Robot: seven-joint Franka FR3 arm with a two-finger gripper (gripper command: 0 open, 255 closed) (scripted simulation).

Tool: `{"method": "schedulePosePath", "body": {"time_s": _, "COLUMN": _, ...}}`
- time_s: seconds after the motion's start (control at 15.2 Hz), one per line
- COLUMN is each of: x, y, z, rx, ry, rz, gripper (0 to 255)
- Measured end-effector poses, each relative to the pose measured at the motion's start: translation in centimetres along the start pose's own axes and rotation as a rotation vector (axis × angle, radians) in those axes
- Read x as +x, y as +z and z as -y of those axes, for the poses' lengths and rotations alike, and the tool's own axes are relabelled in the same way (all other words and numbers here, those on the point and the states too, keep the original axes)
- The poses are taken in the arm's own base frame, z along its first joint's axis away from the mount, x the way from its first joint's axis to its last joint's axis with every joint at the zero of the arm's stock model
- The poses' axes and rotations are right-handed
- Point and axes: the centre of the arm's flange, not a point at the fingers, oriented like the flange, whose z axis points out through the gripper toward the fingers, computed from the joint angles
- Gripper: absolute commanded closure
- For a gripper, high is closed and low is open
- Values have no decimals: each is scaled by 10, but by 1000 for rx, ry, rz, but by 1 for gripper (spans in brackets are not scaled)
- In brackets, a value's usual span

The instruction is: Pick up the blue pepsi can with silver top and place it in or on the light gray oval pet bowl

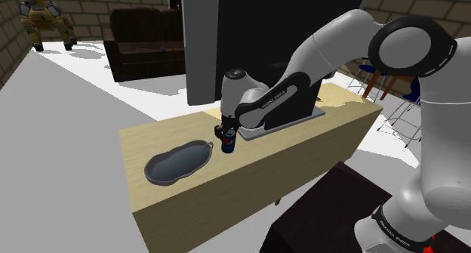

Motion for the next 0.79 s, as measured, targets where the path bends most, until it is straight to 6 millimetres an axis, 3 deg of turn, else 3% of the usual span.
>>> {"method": "schedulePosePath", "body": {"time_s": 0.79, "x": 10, "y": -61, "z": -8, "rx": 0, "ry": 0, "rz": 0, "gripper": 255}}
